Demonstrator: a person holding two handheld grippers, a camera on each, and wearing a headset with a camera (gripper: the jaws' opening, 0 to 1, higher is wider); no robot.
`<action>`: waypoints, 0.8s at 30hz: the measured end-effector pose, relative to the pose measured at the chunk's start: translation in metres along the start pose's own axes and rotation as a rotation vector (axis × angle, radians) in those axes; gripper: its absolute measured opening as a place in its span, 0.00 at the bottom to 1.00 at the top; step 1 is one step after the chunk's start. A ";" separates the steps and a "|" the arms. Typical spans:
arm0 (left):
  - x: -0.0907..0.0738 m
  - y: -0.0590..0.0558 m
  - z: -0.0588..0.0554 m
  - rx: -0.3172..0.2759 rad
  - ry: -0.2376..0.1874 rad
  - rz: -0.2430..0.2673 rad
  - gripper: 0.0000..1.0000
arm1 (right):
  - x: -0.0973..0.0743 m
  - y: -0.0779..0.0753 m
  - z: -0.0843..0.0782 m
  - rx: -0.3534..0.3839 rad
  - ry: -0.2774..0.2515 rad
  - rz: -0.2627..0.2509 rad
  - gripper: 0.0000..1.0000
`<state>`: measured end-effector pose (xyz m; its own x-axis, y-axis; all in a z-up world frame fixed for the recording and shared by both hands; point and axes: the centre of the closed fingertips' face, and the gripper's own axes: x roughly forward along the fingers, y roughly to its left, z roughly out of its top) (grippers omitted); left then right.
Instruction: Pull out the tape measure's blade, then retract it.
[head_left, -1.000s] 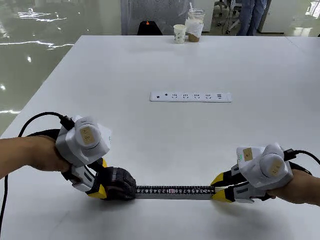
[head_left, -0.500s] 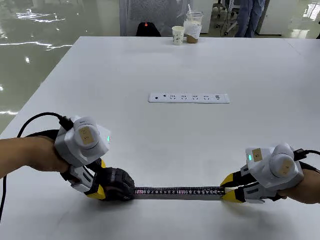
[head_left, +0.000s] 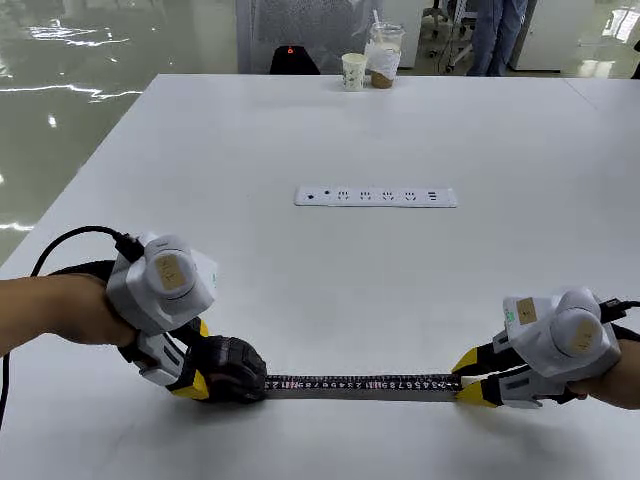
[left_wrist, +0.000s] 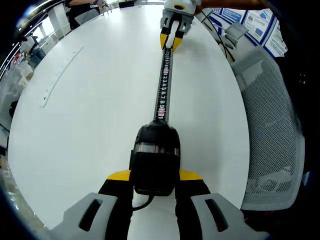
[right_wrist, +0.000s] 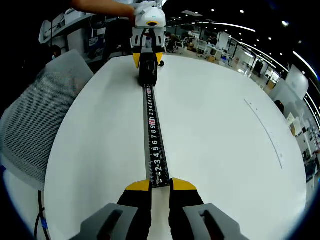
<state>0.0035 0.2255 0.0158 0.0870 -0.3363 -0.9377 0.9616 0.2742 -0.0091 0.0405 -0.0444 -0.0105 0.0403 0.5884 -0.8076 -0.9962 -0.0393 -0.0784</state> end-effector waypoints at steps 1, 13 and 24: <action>0.000 0.000 0.000 0.003 0.000 0.001 0.26 | 0.000 0.000 0.000 0.000 0.001 0.001 0.09; 0.000 0.001 0.001 0.016 -0.006 -0.003 0.27 | 0.001 0.000 0.000 -0.015 0.035 0.021 0.10; 0.000 0.000 0.001 0.022 -0.002 -0.007 0.27 | 0.001 0.001 0.000 -0.016 0.046 0.024 0.11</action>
<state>0.0036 0.2245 0.0166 0.0807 -0.3398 -0.9370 0.9678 0.2517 -0.0079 0.0400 -0.0439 -0.0116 0.0204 0.5491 -0.8355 -0.9955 -0.0662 -0.0678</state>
